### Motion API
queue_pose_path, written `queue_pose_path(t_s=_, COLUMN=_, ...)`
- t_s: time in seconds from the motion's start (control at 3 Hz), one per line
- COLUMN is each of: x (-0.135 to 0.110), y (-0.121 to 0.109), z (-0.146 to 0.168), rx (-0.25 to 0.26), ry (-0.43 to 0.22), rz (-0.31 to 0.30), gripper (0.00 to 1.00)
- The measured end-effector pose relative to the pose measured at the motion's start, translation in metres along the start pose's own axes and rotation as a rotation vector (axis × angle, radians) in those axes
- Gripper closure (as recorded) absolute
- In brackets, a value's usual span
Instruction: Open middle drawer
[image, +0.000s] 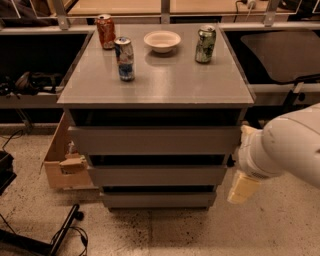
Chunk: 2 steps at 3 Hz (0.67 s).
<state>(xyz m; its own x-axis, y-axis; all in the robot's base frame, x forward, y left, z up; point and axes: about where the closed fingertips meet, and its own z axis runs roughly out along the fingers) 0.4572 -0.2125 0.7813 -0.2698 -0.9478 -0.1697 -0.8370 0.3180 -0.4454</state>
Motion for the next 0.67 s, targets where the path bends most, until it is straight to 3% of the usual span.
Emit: queue_pose_path(t_s=0.67, x=-0.027, y=0.055, z=0.108, rx=-0.142, ry=-0.030, rz=-0.057, gripper=0.00)
